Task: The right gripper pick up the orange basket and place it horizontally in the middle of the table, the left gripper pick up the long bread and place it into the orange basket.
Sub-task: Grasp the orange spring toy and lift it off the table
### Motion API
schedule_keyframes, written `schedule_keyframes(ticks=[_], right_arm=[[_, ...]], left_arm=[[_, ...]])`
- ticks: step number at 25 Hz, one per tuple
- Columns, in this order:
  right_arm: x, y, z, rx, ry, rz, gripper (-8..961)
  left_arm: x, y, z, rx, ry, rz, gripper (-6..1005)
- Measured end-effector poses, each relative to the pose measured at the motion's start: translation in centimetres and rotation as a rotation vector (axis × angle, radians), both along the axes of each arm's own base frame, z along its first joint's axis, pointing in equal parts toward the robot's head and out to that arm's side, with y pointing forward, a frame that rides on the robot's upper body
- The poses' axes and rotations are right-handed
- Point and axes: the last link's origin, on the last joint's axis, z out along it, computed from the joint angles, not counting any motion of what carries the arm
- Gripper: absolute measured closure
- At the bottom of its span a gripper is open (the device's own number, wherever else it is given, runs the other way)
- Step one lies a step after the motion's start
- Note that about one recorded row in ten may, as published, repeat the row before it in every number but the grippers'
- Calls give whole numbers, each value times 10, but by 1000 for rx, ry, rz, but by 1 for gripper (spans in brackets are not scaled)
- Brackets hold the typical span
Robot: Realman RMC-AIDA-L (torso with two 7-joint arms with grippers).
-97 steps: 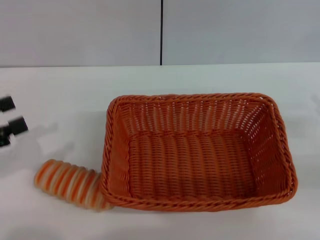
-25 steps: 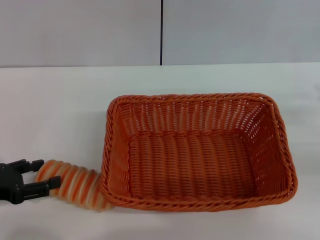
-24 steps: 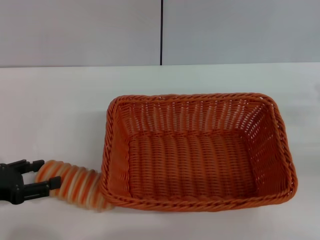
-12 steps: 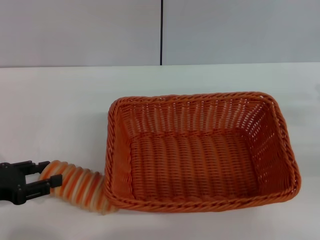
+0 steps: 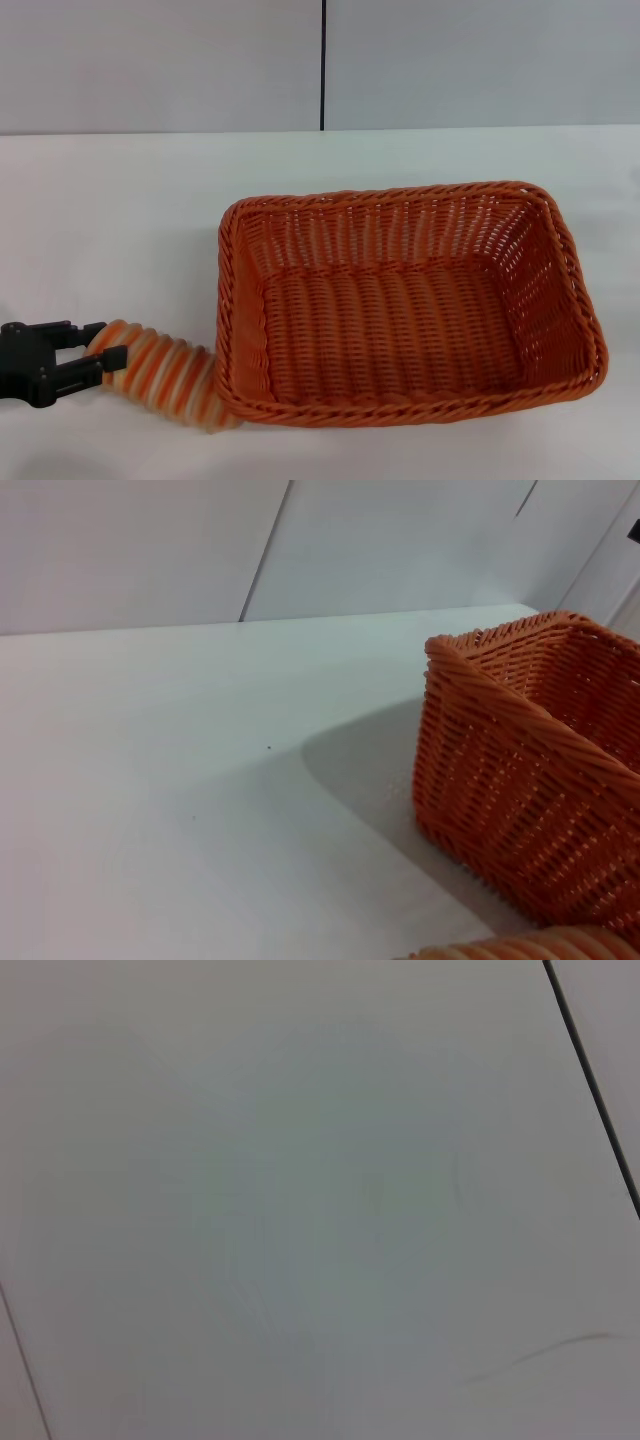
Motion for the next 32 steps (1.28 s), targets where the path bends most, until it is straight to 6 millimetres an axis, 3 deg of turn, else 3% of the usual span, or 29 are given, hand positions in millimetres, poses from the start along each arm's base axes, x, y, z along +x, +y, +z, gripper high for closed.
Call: schedule_keyframes(ticks=[32], right_arm=[[-4,4,0,10,10,11,465]], left_arm=[[3,5,0,0,-1,-13,729]])
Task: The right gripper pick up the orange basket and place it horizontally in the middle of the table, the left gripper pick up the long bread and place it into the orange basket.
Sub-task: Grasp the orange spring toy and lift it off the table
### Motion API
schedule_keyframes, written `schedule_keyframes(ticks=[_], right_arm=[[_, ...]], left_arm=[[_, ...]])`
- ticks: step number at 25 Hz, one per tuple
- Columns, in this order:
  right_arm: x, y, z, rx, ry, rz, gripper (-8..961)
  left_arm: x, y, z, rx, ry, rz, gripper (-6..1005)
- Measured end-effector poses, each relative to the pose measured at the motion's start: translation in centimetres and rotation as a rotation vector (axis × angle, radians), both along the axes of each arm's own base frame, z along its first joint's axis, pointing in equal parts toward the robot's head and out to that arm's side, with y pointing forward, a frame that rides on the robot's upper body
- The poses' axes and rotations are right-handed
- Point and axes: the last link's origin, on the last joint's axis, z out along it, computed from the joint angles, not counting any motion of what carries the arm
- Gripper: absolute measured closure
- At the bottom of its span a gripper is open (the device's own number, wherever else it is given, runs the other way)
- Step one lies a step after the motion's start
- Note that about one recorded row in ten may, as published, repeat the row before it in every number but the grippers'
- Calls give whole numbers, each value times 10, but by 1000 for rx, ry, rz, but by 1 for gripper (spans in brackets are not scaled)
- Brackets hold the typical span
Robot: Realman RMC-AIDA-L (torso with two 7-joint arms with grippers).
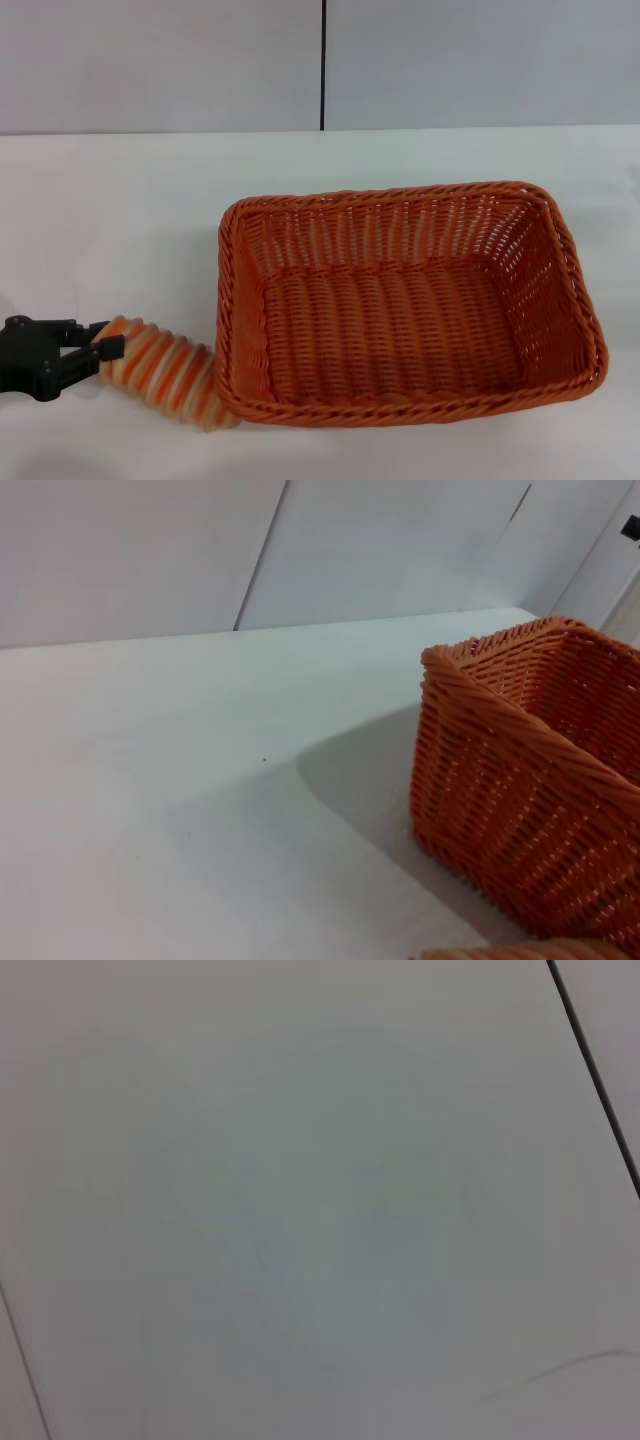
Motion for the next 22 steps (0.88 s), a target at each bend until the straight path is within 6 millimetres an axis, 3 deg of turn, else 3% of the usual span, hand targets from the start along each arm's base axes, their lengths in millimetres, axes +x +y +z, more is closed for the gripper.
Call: schedule_keyframes(ticks=[22], right_arm=[[1,-4,-1,15,28,-6,465]], left_arm=[[0,7,8,29,8,-7,819]])
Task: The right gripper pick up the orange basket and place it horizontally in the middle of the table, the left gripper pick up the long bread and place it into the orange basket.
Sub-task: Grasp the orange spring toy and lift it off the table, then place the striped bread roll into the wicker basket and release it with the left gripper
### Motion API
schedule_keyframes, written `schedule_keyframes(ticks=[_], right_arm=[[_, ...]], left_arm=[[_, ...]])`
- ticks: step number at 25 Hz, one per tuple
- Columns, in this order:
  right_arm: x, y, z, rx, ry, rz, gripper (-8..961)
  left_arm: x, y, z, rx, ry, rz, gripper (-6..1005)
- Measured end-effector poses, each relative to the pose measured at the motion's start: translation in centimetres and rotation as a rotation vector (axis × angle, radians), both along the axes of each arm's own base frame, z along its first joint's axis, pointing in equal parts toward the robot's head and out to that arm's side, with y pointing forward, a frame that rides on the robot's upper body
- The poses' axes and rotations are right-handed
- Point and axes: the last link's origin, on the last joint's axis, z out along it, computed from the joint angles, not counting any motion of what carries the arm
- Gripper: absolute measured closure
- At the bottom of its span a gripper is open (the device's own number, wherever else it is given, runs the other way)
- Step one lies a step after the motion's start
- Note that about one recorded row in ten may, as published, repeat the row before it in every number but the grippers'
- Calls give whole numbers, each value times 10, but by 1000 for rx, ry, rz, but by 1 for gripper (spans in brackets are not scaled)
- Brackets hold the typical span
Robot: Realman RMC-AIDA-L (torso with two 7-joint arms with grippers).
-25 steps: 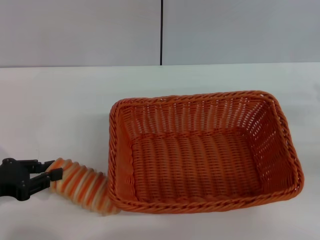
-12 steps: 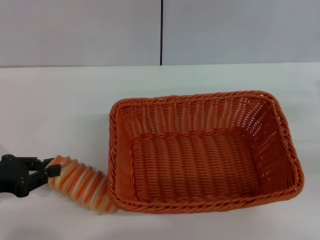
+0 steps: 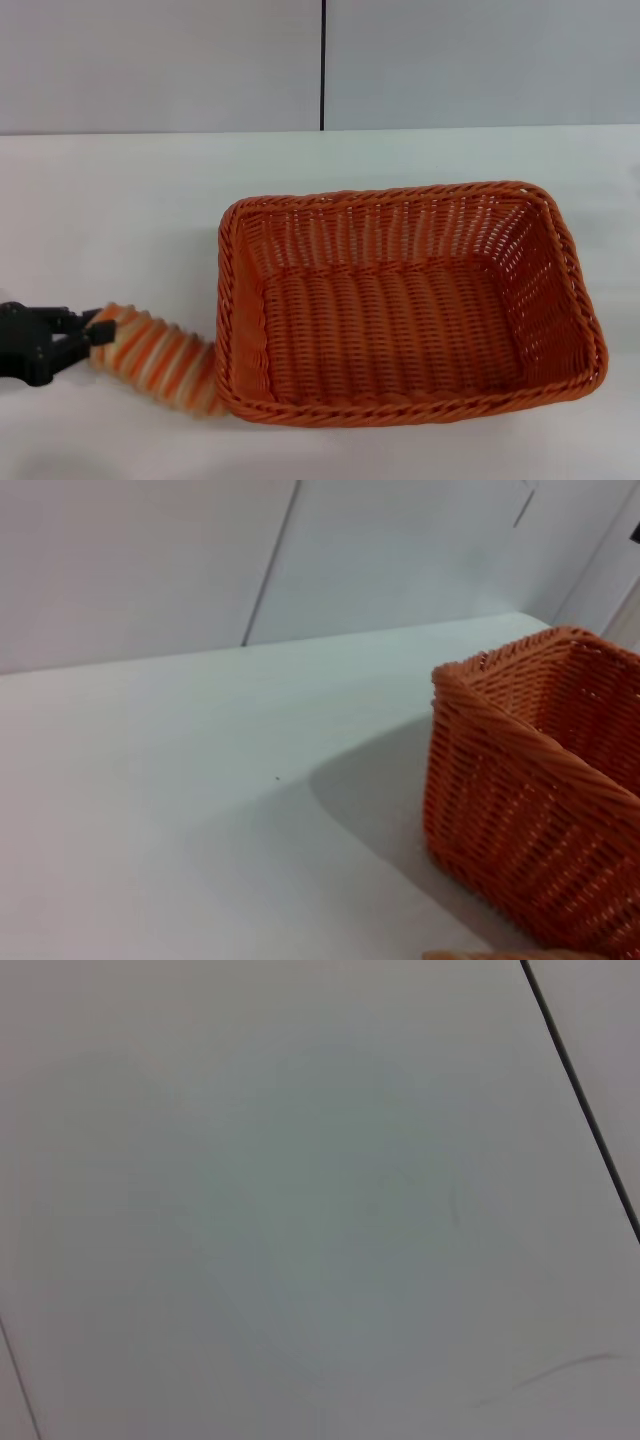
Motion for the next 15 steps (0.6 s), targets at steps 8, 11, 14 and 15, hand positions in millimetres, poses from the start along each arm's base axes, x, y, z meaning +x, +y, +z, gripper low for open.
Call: schedule_keyframes(ticks=[8,11,14,15], right_arm=[[-1,0,-1,7,21,0,465],[-2,0,-1,8,23,7,465],[-2,-1,0,15,29,10,465],[-2,-1,0,18,31,10,465]], left_arm=[[-10,4,32,178,-31,61,825],[-12,7,47,271,-53,78,825],[-13,7,60,364,-88,86,828],[-13,7,66,405,-108,89,829]])
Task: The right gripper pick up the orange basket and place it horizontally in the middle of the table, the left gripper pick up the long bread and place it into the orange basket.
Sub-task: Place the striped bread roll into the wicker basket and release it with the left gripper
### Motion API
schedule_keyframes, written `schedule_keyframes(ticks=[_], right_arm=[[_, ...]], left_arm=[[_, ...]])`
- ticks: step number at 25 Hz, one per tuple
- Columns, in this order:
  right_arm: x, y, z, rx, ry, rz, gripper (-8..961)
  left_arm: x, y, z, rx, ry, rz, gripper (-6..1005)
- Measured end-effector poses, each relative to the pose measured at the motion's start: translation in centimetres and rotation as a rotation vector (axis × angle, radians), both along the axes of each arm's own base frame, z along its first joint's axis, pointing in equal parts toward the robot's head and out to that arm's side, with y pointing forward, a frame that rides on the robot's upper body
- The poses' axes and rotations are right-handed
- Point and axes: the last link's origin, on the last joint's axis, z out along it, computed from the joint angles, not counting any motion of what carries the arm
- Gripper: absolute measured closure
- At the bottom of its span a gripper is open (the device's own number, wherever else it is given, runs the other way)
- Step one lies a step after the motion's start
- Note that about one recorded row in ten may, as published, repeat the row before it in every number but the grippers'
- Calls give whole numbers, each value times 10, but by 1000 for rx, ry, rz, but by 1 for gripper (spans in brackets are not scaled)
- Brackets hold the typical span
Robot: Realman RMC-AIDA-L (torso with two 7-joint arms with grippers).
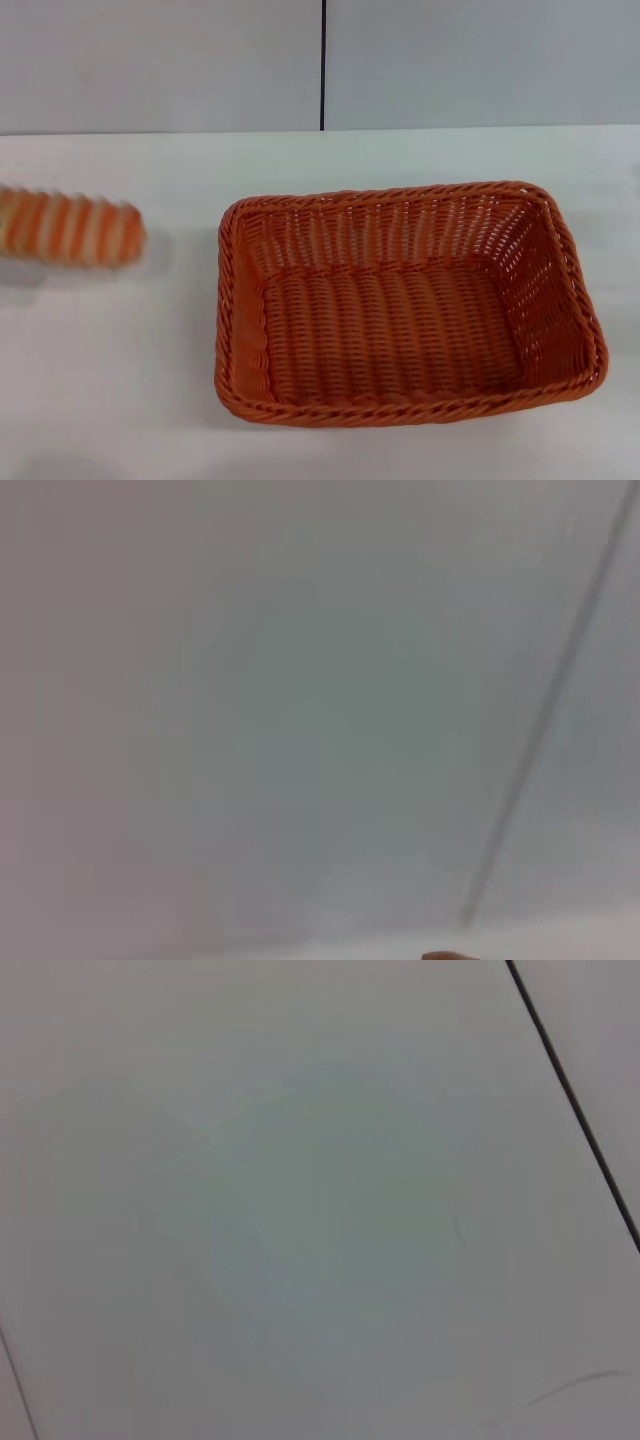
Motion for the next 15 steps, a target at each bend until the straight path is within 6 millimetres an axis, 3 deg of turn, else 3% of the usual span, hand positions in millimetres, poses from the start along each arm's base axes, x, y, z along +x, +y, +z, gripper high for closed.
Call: schedule_keyframes(ticks=[3,6,7,10,12,13,15], right_arm=[[0,-1,-1,0,7,0,465],[0,-1,-2,-2,10,-1,465],[-1,0,-4,-6,18,1,465],[-2,1,-6,-9,25,3,465],[-4,3,-6,-10,27,8,465],[-4,3,-6,-10,27,9,465],[-5,4,-6,-10,28,10,465]], left_arm=[[6,-1,13,101,-70,-32,833],[22,-1,11,149,-157,-117,834],[35,3,3,155,-217,-174,833],[50,12,-11,138,-275,-232,836],[75,28,-42,31,-343,-329,842],[75,28,-42,31,-343,-329,842],[91,34,-63,-60,-356,-386,843]])
